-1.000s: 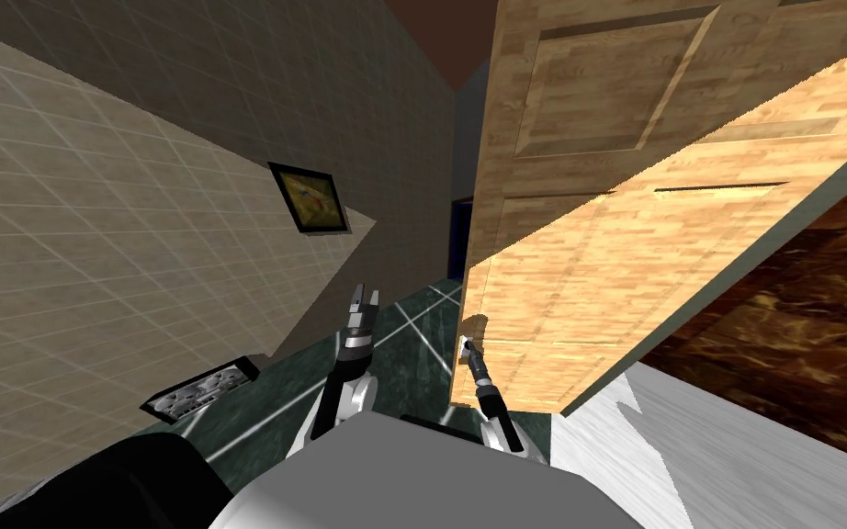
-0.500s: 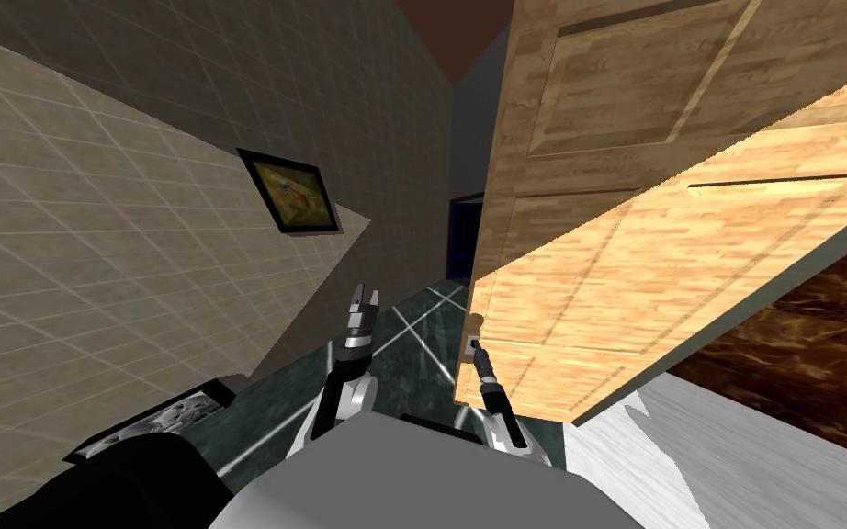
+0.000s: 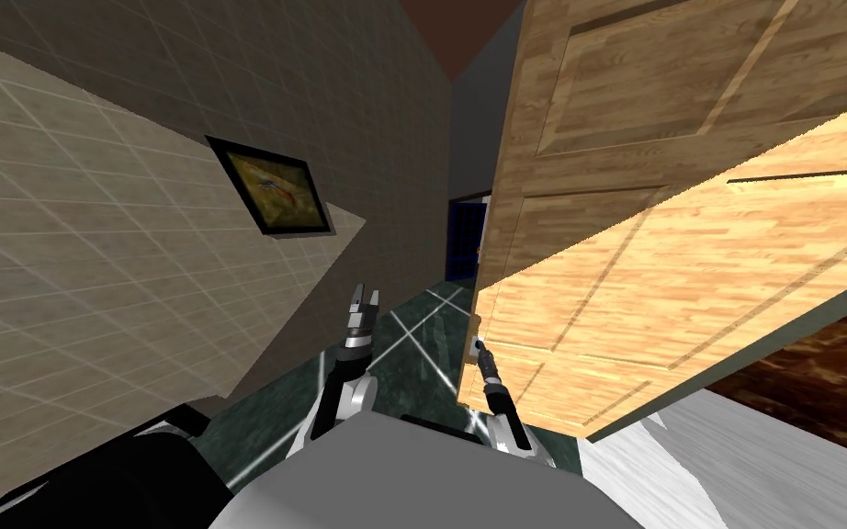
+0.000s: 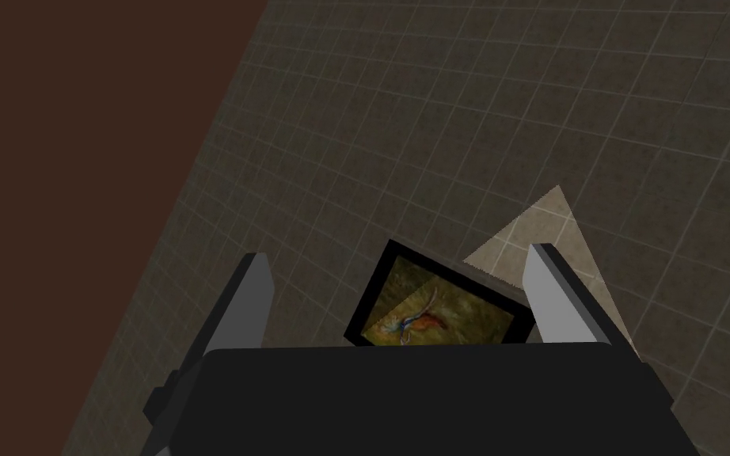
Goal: Push the door open
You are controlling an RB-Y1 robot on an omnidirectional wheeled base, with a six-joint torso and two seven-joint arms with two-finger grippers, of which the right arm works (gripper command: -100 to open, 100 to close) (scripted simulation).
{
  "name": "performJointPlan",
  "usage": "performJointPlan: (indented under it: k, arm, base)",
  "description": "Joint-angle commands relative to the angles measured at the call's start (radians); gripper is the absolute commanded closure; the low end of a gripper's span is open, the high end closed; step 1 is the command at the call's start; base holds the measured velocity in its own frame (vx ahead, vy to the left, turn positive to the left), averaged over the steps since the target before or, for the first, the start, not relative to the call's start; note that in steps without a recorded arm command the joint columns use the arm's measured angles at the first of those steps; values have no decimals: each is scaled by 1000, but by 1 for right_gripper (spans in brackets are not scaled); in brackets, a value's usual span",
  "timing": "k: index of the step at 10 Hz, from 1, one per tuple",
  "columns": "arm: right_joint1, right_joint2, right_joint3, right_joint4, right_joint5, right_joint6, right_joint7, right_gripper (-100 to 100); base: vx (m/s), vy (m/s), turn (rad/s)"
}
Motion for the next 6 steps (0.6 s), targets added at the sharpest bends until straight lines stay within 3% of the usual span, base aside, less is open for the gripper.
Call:
performJointPlan:
  k: [1, 6]
  arm:
    - [-9, -8, -23, 5, -10, -8, 5, 100]
    - [-14, -10, -88, 15, -38, -14, 25, 100]
  base:
    - [206, 94, -62]
    - [184, 106, -74]
